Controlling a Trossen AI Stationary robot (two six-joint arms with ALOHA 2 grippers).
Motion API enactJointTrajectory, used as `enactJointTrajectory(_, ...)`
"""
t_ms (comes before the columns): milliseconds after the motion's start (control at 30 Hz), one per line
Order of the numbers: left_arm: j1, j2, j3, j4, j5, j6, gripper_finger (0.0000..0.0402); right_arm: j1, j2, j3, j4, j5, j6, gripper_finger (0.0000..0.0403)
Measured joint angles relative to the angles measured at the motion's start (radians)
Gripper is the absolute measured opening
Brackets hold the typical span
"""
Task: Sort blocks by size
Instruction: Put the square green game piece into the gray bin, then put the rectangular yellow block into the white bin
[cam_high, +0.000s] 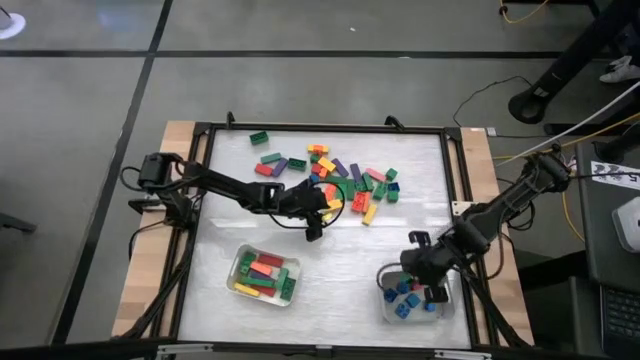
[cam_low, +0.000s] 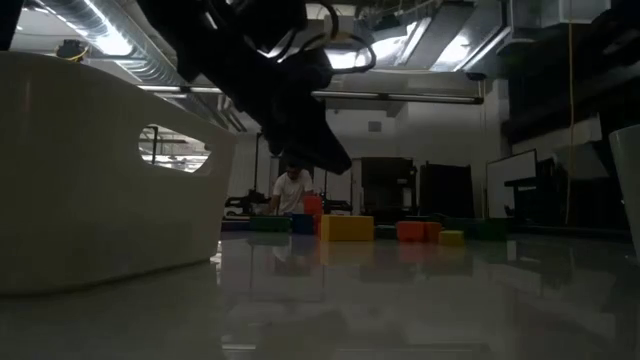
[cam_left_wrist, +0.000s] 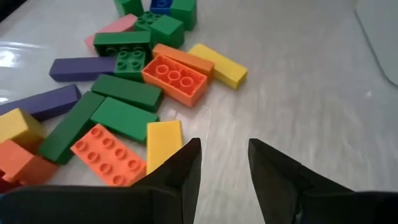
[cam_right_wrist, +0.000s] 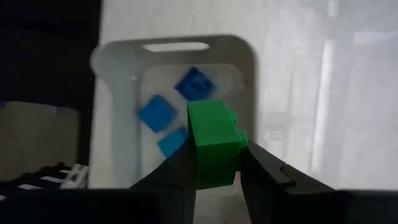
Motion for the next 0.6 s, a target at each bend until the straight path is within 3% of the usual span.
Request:
enactJointTrajectory(233,0.013,0.001,0.000,-0.007,0.000,0.021,0.0127,0.047,0.012,-0.034,0.071,0.007,0.115,0.0122)
enactJointTrajectory(600,0.022,0.050,0.000,0.002,-0.011,0.043,0.0212,0.043,0.057,-0.038,0.062,0.010,0.143,0.0169)
